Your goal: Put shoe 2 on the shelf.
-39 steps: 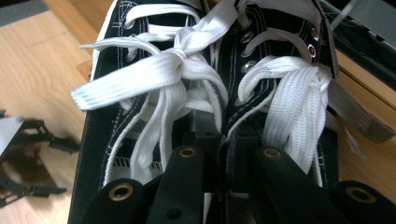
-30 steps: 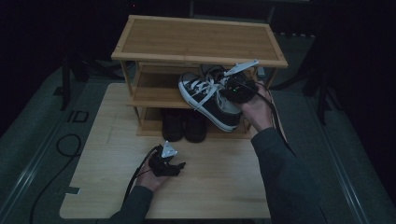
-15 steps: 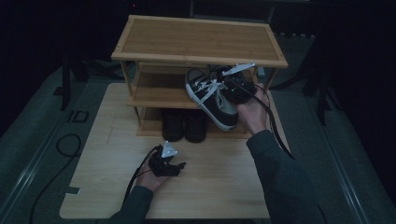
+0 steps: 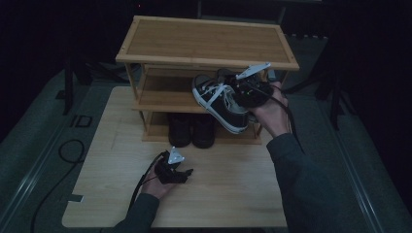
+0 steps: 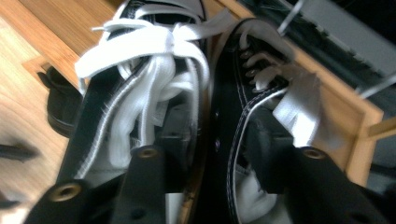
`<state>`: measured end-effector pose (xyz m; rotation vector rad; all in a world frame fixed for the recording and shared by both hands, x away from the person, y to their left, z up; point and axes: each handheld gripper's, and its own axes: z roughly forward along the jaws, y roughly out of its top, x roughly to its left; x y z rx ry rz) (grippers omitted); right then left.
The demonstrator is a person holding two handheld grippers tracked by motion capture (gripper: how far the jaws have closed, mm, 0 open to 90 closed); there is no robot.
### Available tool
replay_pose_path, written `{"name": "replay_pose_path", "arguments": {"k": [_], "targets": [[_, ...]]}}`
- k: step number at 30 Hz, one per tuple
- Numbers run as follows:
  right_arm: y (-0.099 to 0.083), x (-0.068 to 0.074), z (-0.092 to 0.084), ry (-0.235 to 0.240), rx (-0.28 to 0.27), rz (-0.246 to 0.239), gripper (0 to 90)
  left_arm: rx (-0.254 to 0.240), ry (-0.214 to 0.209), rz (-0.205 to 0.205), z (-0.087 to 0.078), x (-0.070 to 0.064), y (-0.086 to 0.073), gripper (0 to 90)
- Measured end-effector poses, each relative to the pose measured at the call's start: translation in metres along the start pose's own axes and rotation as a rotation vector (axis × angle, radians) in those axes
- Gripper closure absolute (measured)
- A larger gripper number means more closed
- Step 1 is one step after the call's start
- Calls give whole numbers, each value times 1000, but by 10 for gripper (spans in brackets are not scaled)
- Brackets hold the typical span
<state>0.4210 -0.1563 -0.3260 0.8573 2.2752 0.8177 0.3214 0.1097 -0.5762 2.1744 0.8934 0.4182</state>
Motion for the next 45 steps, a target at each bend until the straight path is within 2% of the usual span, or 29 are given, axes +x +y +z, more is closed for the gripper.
{"name": "replay_pose_path", "arguments": {"k": [3, 5, 8, 10, 13, 16, 19, 24, 27, 29, 31, 37, 43, 45], "targets": [[-3, -5, -8, 36, -15, -3, 599, 1, 1, 1, 0, 0, 0, 347], [-6, -7, -12, 69, -22, -22, 590, 1, 2, 0, 0, 0, 0, 347], [-9, -9, -14, 91, -24, -54, 584, 0, 1, -1, 0, 0, 0, 347], [-11, -10, -15, 116, -41, -64, 606, 1, 3, -3, 0, 0, 0, 347], [-14, -12, -18, 121, -60, -80, 670, -3, 7, -11, 0, 0, 0, 347], [-15, -16, -23, 127, -97, -68, 692, -2, 21, -23, 1, 0, 0, 339], [-16, -18, -28, 154, -124, -66, 717, 1, 27, -28, 1, 0, 0, 327], [-18, -16, -30, 173, -123, -90, 745, -2, 32, -34, 1, 0, 1, 331], [-18, -16, -30, 177, -131, -94, 751, -12, 49, -49, 1, 0, 1, 389], [-18, -16, -31, 185, -138, -88, 755, -2, 64, -60, -1, -1, 2, 478], [-20, -17, -32, 183, -141, -87, 755, 14, 82, -49, -1, -1, 6, 522], [-24, -22, -36, 194, -155, -78, 790, -6, 39, -18, -11, -3, 25, 612], [-26, -21, -40, 235, -175, -82, 815, -45, -41, -11, -25, -3, 53, 668], [-27, -21, -41, 243, -185, -79, 828, -56, -45, 2, -31, -4, 64, 694]]}}
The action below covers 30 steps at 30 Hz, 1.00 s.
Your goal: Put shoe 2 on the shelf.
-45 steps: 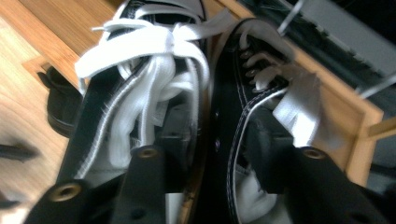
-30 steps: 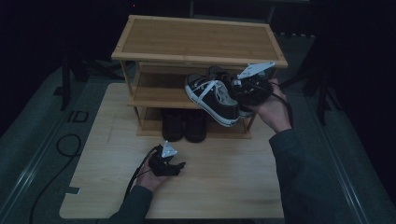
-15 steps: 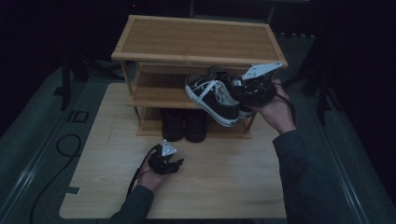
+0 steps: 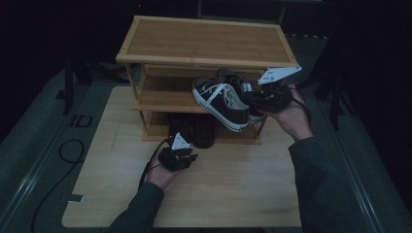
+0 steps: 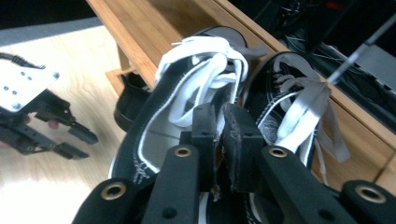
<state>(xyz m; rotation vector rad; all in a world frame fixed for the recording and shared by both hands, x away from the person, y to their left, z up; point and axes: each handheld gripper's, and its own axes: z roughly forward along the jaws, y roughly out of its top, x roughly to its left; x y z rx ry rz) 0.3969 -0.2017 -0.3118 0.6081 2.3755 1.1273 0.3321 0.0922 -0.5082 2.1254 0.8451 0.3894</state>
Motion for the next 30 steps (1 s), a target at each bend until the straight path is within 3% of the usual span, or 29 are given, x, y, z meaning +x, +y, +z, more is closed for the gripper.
{"name": "replay_pose_path", "arguments": {"k": [4, 10, 22, 30], "targets": [[0, 1, -4, 20, -23, 3, 840, -29, -1, 13, -10, 2, 21, 763], [2, 8, -7, 54, -31, -32, 895, -41, 15, 16, -21, 10, 47, 892], [6, 18, -7, 138, -55, -52, 896, -54, 49, 18, -31, 24, 79, 900], [5, 33, -5, 185, -38, -105, 896, -71, 58, 19, -33, 26, 95, 900]]}}
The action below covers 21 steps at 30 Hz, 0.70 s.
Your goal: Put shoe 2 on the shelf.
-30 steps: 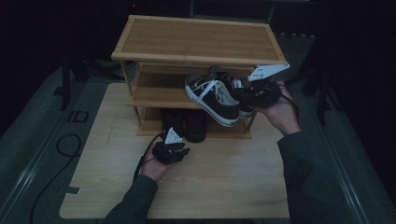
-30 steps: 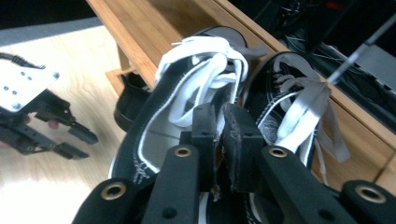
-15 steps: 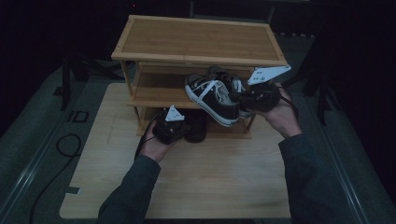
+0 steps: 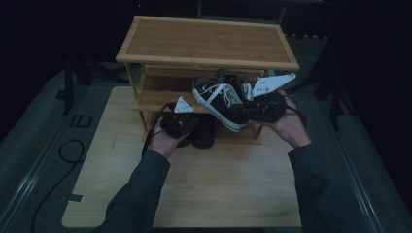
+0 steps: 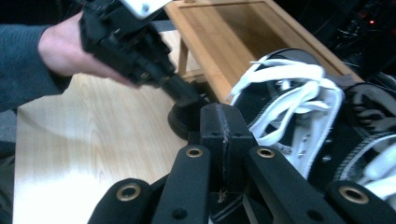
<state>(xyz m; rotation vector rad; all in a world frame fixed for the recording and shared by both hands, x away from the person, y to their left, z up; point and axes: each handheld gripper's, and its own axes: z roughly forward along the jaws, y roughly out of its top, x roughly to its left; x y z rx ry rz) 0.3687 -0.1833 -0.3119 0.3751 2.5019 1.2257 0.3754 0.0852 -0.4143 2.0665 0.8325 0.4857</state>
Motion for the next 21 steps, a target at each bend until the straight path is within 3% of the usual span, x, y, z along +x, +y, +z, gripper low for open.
{"name": "replay_pose_path", "arguments": {"k": [7, 21], "targets": [[-10, 1, 8, 42, 13, -4, 896, 0, 24, 32, 1, -1, 12, 900], [-36, 8, 11, 91, 26, -2, 871, 22, 98, 23, 9, 5, 25, 900]]}}
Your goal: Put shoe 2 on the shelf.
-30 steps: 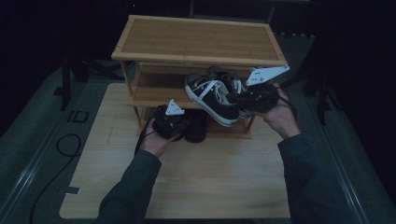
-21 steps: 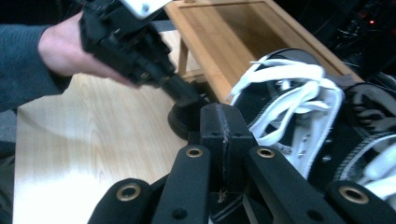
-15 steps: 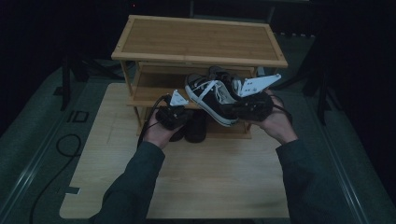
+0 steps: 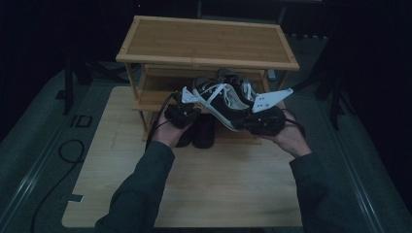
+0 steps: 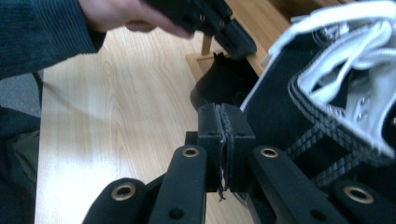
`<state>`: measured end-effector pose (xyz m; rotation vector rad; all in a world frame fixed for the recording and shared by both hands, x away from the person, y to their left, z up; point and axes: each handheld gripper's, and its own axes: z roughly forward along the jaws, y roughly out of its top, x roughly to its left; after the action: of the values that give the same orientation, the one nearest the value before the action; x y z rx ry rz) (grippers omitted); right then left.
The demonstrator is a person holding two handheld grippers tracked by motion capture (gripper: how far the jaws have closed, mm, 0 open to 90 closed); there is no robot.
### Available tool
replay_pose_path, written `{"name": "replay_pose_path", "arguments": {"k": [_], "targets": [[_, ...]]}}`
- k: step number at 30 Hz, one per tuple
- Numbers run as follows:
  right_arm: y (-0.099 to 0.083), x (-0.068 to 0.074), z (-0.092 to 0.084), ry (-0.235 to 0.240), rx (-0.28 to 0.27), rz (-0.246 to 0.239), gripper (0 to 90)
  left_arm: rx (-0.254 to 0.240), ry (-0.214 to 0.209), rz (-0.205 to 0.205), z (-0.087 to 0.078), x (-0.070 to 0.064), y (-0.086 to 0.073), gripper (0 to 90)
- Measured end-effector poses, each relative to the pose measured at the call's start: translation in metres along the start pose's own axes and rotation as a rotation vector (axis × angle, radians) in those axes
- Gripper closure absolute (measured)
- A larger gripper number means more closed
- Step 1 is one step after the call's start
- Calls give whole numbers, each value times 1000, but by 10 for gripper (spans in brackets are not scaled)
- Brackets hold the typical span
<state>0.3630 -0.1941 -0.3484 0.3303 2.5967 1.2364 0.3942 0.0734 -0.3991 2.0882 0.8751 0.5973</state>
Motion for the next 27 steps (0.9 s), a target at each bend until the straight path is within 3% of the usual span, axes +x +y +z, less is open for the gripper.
{"name": "replay_pose_path", "arguments": {"k": [8, 19, 27], "targets": [[-19, -3, -4, 15, 24, 14, 793, -14, 9, -8, 1, 2, 6, 900], [-40, -8, -10, 22, 30, 45, 770, 2, 56, -3, 7, 4, 13, 900], [-53, -11, -11, 9, 72, 59, 756, 13, 70, 3, 10, 4, 17, 900]]}}
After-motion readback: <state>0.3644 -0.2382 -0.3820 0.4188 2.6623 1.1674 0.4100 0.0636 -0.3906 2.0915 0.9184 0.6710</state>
